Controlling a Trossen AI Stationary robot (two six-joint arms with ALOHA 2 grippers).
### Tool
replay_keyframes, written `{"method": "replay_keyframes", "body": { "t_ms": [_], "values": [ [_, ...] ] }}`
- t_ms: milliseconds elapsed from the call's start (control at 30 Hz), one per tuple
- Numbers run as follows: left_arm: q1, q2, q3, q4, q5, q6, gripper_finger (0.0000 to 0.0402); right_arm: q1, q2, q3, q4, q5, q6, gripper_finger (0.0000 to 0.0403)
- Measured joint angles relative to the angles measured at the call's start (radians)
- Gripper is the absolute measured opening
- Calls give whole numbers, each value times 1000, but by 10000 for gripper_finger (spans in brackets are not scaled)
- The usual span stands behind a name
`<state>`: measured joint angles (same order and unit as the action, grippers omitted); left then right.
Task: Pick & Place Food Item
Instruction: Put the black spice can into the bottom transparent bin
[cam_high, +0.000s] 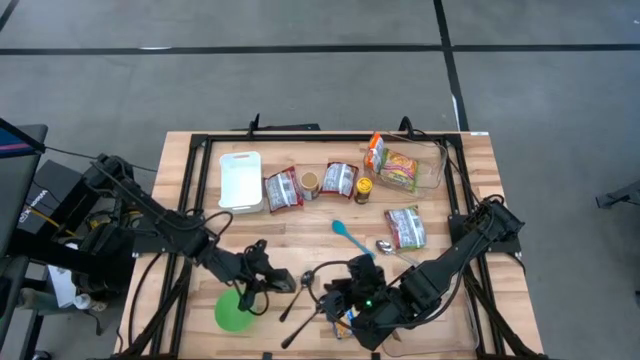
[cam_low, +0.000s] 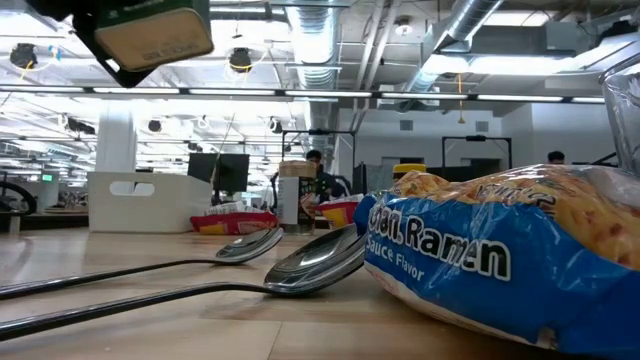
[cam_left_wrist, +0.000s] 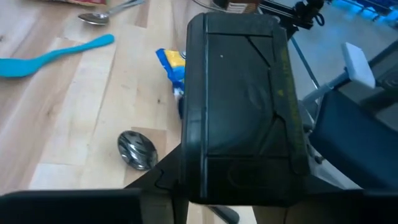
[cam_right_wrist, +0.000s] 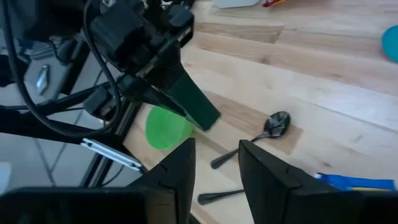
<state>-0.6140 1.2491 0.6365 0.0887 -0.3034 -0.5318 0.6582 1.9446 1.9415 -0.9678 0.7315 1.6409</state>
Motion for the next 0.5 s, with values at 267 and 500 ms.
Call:
{"method": "replay_keyframes", "body": {
  "t_ms": [267, 500],
  "values": [
    [-22, 0, 0, 0, 2, 2, 118, 0, 0, 0, 113, 0, 0, 116],
    [-23, 0, 0, 1, 2, 2, 120, -1, 0, 0, 227, 0, 0, 116]
  ]
}}
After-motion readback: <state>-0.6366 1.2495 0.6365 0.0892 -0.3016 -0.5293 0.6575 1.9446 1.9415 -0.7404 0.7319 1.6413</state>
